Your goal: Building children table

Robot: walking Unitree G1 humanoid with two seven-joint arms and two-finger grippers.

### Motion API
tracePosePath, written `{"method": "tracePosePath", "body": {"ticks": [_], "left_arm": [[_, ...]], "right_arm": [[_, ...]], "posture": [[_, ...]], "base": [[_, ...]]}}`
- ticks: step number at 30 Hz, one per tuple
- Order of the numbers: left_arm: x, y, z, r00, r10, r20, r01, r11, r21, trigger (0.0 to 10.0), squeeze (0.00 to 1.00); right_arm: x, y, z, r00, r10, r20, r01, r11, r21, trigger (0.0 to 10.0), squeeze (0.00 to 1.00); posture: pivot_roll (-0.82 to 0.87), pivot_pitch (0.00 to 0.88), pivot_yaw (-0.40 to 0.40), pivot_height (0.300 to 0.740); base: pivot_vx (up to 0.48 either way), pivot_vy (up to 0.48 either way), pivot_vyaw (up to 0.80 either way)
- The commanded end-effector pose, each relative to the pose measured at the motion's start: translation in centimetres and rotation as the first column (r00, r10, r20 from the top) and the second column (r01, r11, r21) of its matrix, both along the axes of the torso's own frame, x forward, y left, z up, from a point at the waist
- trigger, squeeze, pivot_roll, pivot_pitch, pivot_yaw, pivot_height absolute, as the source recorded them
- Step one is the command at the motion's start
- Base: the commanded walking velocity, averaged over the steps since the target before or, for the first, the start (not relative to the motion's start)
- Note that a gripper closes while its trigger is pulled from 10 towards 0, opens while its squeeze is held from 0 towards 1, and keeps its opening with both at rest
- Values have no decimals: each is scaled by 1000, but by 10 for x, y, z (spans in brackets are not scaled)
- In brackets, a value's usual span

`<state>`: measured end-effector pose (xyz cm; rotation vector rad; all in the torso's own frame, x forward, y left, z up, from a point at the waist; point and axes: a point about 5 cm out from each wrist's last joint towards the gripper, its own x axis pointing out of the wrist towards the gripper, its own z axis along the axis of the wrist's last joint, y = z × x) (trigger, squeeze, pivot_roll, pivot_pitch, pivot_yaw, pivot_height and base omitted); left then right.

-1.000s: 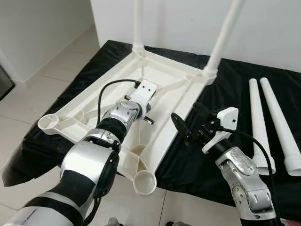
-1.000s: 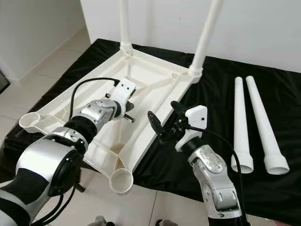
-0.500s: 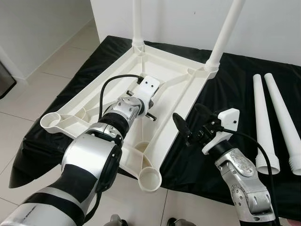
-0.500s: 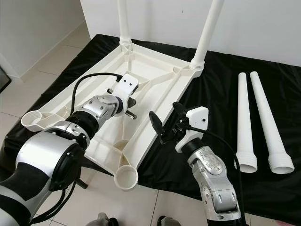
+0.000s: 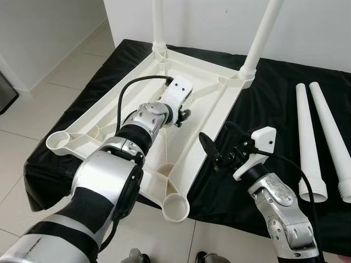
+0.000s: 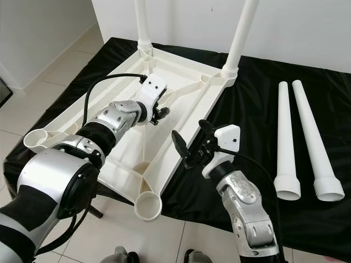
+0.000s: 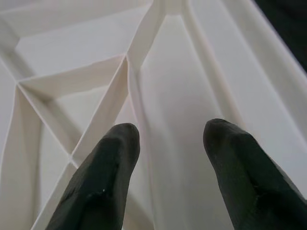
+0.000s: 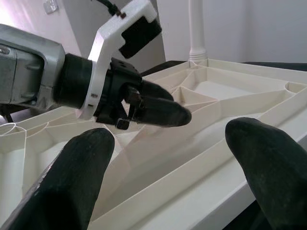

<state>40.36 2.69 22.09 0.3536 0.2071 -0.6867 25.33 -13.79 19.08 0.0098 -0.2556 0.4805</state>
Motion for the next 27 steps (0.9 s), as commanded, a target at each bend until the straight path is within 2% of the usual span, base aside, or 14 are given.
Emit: {"method": "tracePosePath", "body": {"ticks": [1, 2, 3, 6, 8, 11, 15, 16, 18, 22, 23, 27], "left_arm": [[-1, 3, 6, 997, -71, 0, 71, 997, -8, 10000, 0], [-2, 11, 12, 991, -130, 12, 131, 991, -29, 10000, 0], [-2, 11, 12, 991, -130, 12, 131, 991, -29, 10000, 0], [-5, 29, 10, 986, -166, 15, 167, 986, -28, 10000, 0], [-7, 35, 8, 983, -181, 10, 181, 983, -27, 10000, 0], [-23, 60, -4, 968, -252, -20, 251, 968, -19, 10000, 0], [-47, 80, -21, 943, -319, -90, 323, 946, 26, 10000, 0], [-47, 80, -21, 943, -319, -90, 323, 946, 26, 10000, 0], [-59, 89, -28, 931, -342, -124, 351, 935, 52, 10000, 0], [-66, 97, -29, 930, -343, -135, 354, 933, 65, 10000, 0], [-74, 105, -26, 925, -352, -145, 367, 926, 89, 10000, 0], [-88, 112, -26, 905, -386, -178, 410, 904, 125, 10000, 0]], "right_arm": [[1, 2, -2, 1000, 11, -2, -11, 1000, -6, 10000, 0], [2, 2, -3, 1000, 17, -2, -17, 1000, -7, 10000, 0], [2, 2, -3, 1000, 17, -2, -17, 1000, -7, 10000, 0], [5, 0, -3, 1000, 10, 1, -10, 1000, -11, 10000, 0], [6, -1, -4, 1000, 7, 3, -7, 1000, -13, 10000, 0], [11, -4, -3, 1000, -4, 9, 4, 1000, -18, 10000, 0], [17, -5, -1, 1000, -4, 20, 5, 1000, -19, 10000, 0], [17, -5, -1, 1000, -4, 20, 5, 1000, -19, 10000, 0], [21, -4, 0, 1000, 0, 28, 0, 1000, -17, 10000, 0], [23, -4, 2, 999, 3, 34, -2, 1000, -18, 10000, 0], [26, -4, 2, 999, 7, 39, -6, 1000, -20, 10000, 0], [27, -5, 3, 999, 14, 41, -13, 1000, -26, 10000, 0]], "posture": [[-86, 78, 61, 740], [-84, 73, 58, 740], [-84, 73, 58, 740], [-79, 62, 50, 740], [-77, 58, 48, 740], [-60, 44, 35, 740], [-47, 39, 23, 740], [-47, 39, 23, 740], [-37, 39, 17, 740], [-35, 40, 13, 740], [-28, 39, 4, 740], [-28, 38, 0, 740]], "base": [[0, 0, 0], [0, 0, 0], [0, 0, 0], [0, 0, 0], [0, 0, 0], [0, 0, 0], [0, 0, 0], [0, 0, 0], [0, 0, 0], [0, 0, 0], [0, 0, 0], [0, 0, 0]]}}
